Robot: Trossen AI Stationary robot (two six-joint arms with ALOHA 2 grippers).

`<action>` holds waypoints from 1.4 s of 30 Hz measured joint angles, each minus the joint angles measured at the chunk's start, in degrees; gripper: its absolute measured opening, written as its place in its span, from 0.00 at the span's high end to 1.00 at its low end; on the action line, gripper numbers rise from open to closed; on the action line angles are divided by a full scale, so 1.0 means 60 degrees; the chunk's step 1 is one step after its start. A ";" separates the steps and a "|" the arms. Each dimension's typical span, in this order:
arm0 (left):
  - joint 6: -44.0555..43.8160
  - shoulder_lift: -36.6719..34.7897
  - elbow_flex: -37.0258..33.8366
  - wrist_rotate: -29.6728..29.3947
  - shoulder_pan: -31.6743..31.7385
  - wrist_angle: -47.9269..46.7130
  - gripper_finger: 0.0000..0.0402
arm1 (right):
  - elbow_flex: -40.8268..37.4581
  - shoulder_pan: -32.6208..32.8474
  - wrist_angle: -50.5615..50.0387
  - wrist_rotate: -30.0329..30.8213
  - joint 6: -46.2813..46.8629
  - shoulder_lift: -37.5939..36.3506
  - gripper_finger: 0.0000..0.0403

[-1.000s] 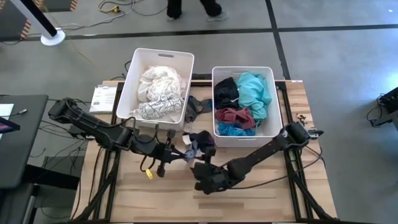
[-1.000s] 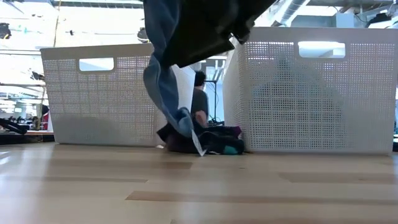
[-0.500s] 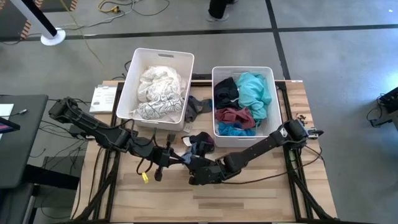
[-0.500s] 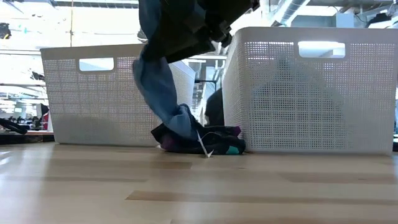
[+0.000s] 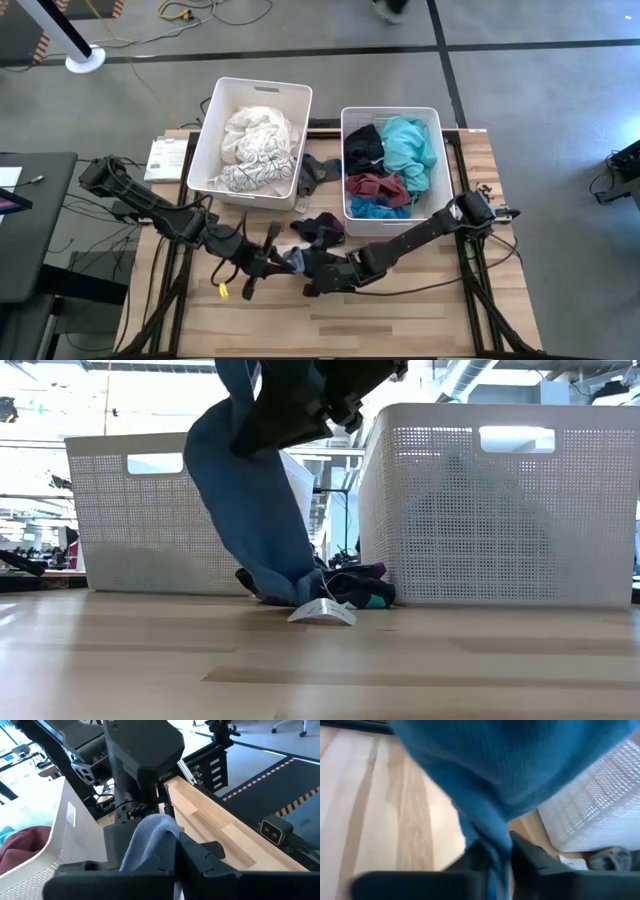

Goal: Sort clothes
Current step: Put the blue sock into the right white laundry bin

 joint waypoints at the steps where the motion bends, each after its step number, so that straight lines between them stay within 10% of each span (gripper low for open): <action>1: 0.0011 0.0000 0.0000 -0.0001 -0.0017 0.0000 1.00 | 0.0000 0.0000 -0.0011 -0.0124 -0.0052 0.0000 0.88; 20: -0.1395 0.0012 -0.0004 -0.0868 -0.0394 -0.2718 0.95 | -0.0007 0.0452 -0.0833 0.0716 -0.1602 -0.1318 1.00; 33: -0.1847 0.0015 -0.0966 -0.1756 -0.0330 -0.2417 0.54 | -0.0007 0.0976 -0.1232 0.2308 -0.3238 -0.3481 1.00; 42: -0.2543 0.0018 -0.2733 -0.1762 -0.0325 -0.0372 0.48 | -0.0004 0.0773 -0.1353 0.3367 -0.4326 -0.4491 1.00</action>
